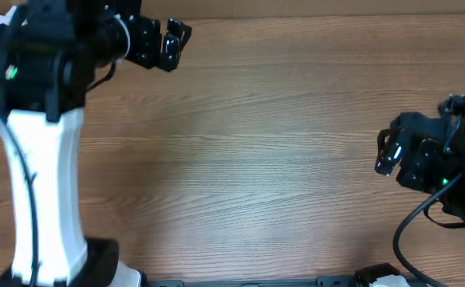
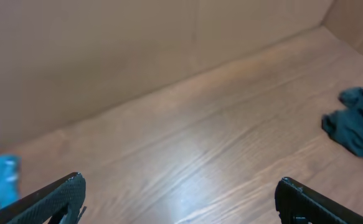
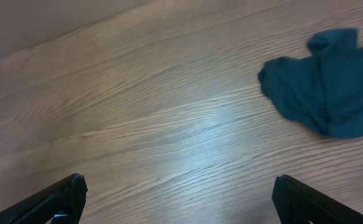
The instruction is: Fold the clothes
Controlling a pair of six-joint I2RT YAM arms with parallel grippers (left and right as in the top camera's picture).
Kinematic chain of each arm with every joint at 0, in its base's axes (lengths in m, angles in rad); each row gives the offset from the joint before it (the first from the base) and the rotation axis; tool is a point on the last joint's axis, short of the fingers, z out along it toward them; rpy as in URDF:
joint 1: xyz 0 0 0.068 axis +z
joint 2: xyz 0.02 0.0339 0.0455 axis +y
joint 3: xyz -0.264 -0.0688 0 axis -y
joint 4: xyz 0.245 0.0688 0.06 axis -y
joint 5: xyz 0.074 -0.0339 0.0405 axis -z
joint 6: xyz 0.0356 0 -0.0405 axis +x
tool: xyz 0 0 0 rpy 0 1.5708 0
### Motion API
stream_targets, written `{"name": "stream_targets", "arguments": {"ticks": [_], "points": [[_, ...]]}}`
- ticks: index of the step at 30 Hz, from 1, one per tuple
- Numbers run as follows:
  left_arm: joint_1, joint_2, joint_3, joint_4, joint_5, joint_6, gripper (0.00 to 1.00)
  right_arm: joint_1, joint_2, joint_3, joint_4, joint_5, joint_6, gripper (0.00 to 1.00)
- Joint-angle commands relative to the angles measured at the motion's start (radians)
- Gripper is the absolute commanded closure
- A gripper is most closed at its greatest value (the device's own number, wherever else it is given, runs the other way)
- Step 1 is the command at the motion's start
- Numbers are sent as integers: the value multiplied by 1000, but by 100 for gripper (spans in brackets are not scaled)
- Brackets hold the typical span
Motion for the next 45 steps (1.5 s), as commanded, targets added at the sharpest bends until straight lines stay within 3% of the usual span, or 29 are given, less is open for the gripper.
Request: {"name": "stream_targets", "arguments": {"ticks": [1,7,9,11,14,18,20,22,26,33,37,40,45], "points": [[-19,-259,10,-27,-90,-39,0,3,54,0,13,53,1,0],[-19,-509,-4,-233,-163,-39,0,3,141,0,10,48,5,0],[-19,-587,-68,-228,-157,-39,0,3,150,0,23,42,5,0],[-19,-710,-275,-157,-156,-46,0,3,148,0,40,42,5,0],[-19,-903,-736,163,-115,-65,0,3,148,0,41,42,5,0],[-19,-1069,-1365,728,-85,-130,0,3,150,0,74,43,4,0],[-18,-1057,-1551,942,-107,-241,0,3,150,0,94,43,4,0],[-18,-1029,-1654,1093,-147,-274,0,3,151,0,106,43,4,0],[-18,-941,-1695,1152,-274,-270,0,3,151,0,108,42,4,0],[-19,-704,-1695,1134,-272,-271,0,3,151,0,108,42,4,0],[-18,-571,-1695,1248,-270,-336,0,3,151,0,108,42,4,0],[-18,-547,-1695,1328,-272,-335,0,3,151,0,108,42,4,0],[-18,-547,-1695,1336,-272,-335,0,3,151,0,108,42,4,0]]}}
